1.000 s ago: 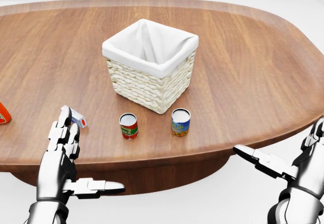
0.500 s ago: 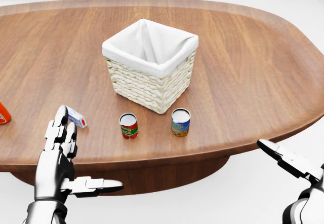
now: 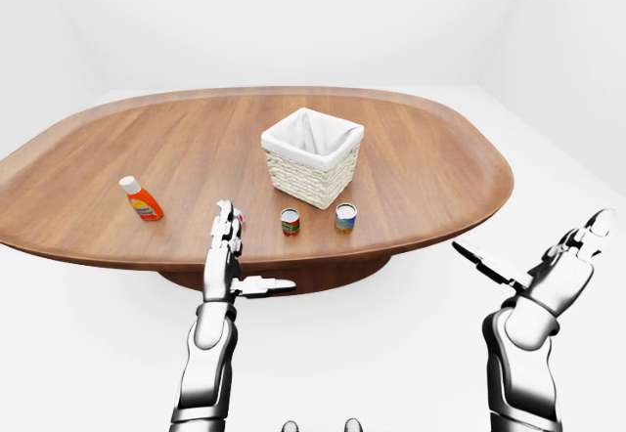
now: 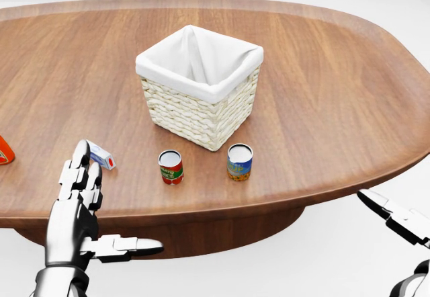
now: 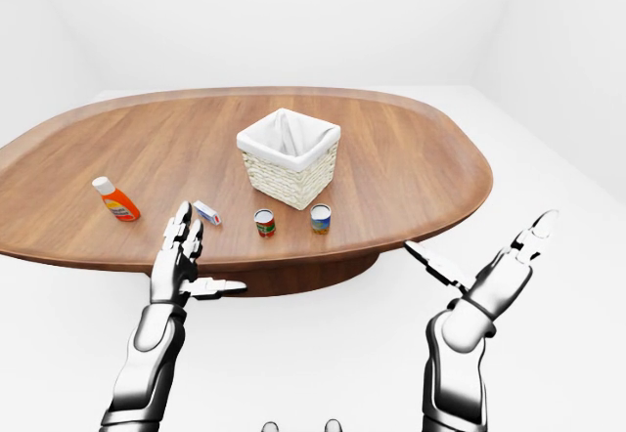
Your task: Pick up the alphabet soup and the cream cheese box, and put them in the basket.
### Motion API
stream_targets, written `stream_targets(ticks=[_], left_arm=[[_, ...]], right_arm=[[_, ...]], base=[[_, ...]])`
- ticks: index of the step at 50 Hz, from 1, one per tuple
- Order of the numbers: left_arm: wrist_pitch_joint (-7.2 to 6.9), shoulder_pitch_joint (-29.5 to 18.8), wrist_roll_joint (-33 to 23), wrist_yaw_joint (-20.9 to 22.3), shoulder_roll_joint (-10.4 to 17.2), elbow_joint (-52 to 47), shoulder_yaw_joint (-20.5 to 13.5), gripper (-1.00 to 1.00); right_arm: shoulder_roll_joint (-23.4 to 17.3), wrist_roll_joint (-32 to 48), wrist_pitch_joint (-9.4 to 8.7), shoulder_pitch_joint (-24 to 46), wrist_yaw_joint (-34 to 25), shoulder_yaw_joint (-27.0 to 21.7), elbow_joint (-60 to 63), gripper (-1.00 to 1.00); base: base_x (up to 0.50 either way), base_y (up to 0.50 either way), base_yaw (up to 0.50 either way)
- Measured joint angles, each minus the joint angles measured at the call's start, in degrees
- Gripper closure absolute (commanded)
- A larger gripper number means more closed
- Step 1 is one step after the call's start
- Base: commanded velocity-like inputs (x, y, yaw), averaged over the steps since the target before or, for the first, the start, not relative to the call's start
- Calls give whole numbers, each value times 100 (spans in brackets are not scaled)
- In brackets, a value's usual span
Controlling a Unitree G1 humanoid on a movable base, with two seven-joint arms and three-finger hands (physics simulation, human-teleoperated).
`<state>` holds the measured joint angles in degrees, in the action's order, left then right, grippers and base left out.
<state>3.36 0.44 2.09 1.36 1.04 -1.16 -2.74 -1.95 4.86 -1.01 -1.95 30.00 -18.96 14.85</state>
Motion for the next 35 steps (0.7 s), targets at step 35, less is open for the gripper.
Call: stream_targets(ticks=[35], left_arm=[[50,-1,13,19,0,57,-5,-100]], right_arm=[[21,-222,9,-52,0,-36,-18,-100]], base=[[0,0,0]])
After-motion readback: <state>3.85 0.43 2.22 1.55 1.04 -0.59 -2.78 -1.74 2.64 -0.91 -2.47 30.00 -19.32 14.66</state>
